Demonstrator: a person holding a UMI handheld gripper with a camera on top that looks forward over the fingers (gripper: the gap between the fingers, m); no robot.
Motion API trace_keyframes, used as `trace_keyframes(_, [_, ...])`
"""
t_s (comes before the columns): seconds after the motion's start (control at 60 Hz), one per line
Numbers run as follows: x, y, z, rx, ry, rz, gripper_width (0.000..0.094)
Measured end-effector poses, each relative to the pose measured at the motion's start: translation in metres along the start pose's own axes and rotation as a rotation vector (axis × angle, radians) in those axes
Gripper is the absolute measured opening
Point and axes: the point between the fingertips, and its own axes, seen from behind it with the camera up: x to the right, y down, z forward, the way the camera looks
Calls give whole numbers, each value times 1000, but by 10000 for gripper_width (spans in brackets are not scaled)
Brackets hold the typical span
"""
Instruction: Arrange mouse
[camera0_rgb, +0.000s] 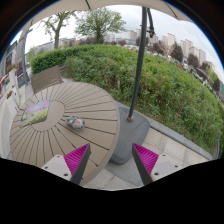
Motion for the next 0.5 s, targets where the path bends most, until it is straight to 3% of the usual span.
trace_keyframes(0.5, [-126, -13, 49, 155, -256, -166, 855])
